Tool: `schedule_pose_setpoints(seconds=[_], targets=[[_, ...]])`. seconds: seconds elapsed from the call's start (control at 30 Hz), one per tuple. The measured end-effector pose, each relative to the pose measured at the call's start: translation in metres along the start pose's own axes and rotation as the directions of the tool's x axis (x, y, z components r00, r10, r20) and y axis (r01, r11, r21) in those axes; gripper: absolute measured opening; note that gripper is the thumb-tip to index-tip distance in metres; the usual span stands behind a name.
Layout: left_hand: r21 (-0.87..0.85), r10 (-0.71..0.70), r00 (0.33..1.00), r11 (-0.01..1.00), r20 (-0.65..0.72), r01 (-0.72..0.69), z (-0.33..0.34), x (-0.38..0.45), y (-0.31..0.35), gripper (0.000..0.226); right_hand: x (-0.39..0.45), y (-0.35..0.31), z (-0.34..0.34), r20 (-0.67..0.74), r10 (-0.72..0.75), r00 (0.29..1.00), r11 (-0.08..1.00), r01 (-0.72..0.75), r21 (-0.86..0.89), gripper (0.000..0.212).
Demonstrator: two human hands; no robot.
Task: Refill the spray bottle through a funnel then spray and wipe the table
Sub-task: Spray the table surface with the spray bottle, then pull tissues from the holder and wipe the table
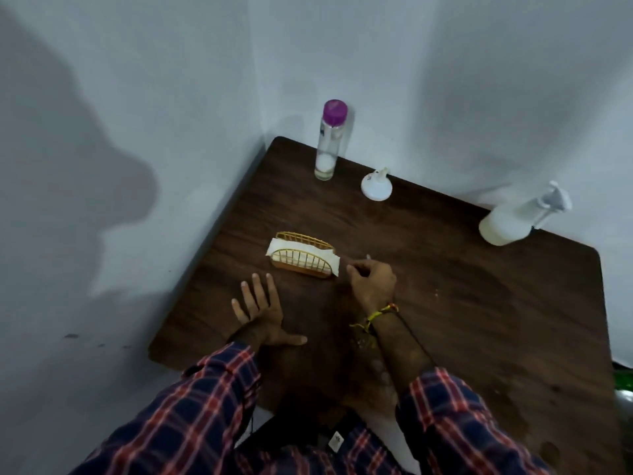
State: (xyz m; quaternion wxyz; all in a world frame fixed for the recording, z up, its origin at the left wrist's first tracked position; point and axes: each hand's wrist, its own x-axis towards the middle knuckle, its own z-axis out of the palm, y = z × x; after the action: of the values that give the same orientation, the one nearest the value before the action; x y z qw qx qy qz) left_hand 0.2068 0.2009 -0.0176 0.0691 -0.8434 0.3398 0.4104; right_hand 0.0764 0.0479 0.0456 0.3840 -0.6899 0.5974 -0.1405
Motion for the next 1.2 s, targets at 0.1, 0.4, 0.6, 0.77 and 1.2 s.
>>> schedule_pose_setpoints(seconds=[0.1,0.4,0.6,0.77,1.2], targets=[[-0.021,0.019,0.999,1.0,0.029,-0.018,0.001,0.005,-0.003,0.163,0.018,-0.014,0.016,0.055,0.047,0.997,0.999,-0.045,-0.022,0.018],[-0.032,0.057,0.997,0.998,0.057,-0.055,0.001,0.004,-0.005,0.16,0.043,-0.035,0.035,0.07,0.227,0.971,0.97,-0.219,-0.107,0.029],[-0.025,0.045,0.998,0.999,0.053,-0.043,0.0,0.002,-0.003,0.159,0.043,-0.034,0.044,0.043,0.254,0.966,0.961,-0.247,-0.124,0.022],[-0.021,0.05,0.998,0.999,0.035,-0.049,-0.001,0.001,-0.003,0.159,0.042,-0.03,0.045,0.027,0.309,0.951,0.95,-0.307,-0.062,0.025],[-0.012,0.043,0.999,0.999,0.01,-0.043,-0.001,-0.002,-0.002,0.159,0.029,-0.033,0.04,0.011,0.124,0.992,0.989,-0.122,-0.086,0.01]])
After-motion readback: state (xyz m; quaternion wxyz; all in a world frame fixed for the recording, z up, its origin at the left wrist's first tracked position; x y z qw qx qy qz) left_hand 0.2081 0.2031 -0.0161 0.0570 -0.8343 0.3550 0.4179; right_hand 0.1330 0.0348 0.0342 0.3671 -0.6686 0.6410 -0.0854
